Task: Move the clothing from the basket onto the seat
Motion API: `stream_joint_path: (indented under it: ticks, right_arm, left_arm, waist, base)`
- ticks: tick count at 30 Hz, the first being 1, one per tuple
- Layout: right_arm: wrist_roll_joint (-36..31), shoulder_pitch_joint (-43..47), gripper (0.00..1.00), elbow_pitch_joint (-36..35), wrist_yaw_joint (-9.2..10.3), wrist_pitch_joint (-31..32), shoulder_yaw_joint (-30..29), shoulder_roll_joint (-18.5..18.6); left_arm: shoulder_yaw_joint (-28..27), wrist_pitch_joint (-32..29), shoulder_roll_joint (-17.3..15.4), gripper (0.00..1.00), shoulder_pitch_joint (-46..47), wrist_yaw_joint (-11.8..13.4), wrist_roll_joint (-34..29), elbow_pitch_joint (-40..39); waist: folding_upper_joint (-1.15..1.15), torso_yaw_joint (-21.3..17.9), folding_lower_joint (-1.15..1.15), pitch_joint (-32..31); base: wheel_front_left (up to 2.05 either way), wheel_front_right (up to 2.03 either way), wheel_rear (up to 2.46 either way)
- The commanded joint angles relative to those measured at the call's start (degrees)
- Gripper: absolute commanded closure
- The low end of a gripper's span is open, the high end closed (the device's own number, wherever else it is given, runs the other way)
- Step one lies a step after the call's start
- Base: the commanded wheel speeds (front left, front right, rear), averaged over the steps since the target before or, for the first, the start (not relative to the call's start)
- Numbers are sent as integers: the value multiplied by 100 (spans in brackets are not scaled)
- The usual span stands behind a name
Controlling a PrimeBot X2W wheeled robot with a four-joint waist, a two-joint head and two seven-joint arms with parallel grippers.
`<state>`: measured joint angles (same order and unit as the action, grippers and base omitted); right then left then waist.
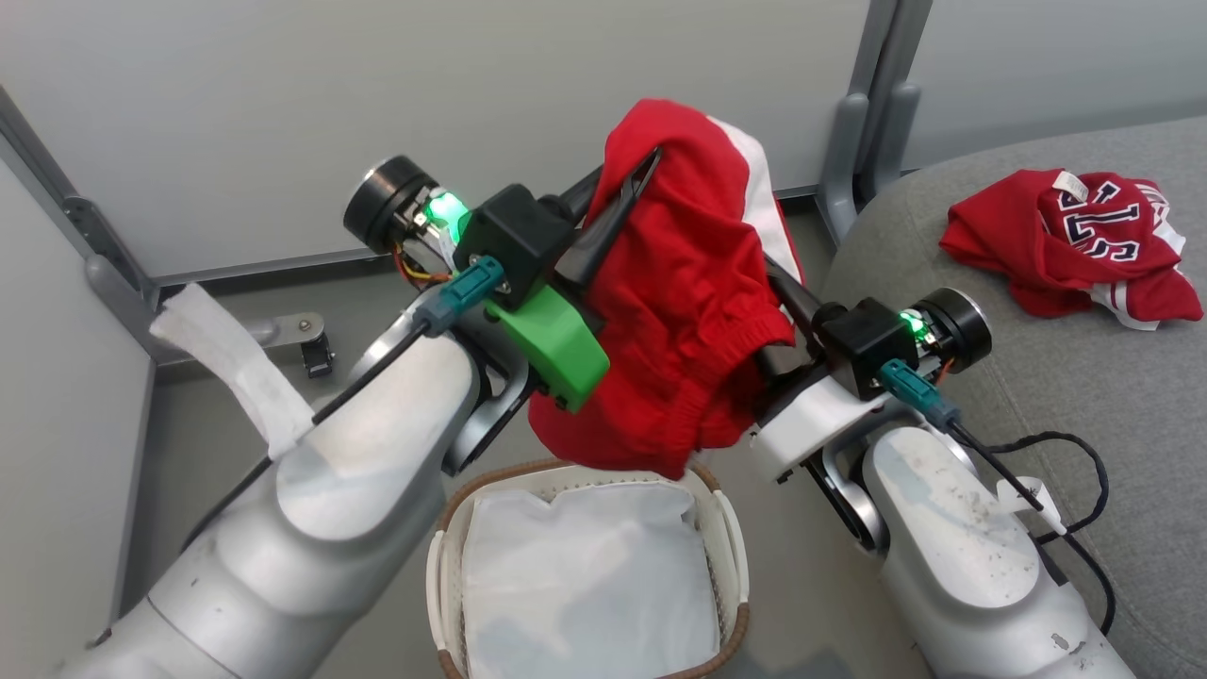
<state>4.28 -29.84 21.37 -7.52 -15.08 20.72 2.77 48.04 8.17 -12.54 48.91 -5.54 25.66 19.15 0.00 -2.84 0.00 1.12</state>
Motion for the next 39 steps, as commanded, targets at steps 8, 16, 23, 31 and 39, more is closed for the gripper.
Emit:
stream_joint_path:
  ticks: [8, 16, 23, 31, 39]
  right_arm:
    - [43, -117, 100, -21, 6, -14, 27, 22]
    - [-101, -114, 100, 91, 6, -14, -75, 22]
    - [-223, 74, 100, 58, 6, -14, -335, 22]
    - [-364, 187, 100, 26, 6, -14, -627, 21]
    - [-502, 225, 100, -6, 6, -14, -896, 20]
  left_arm:
    - [-67, 342, -9, 0, -944, 337, 284, 88]
    - [-134, 580, 21, 0, -1692, 464, 536, 236]
    - [-200, 680, -49, 0, -2172, 500, 515, 220]
    - [-285, 707, -56, 0, -2520, 496, 354, 116]
    - [-379, 705, -3, 0, -2671, 445, 166, -21]
  waist:
    - [0, -27, 0, 55]
    - [0, 5, 0, 84]
    - [0, 20, 0, 130]
    - [0, -32, 0, 232]
    - [0, -204, 0, 343]
  base:
    - [0, 0, 0]
    - [0, 0, 0]
    - [0, 0, 0]
    - [0, 0, 0]
    - [0, 0, 0]
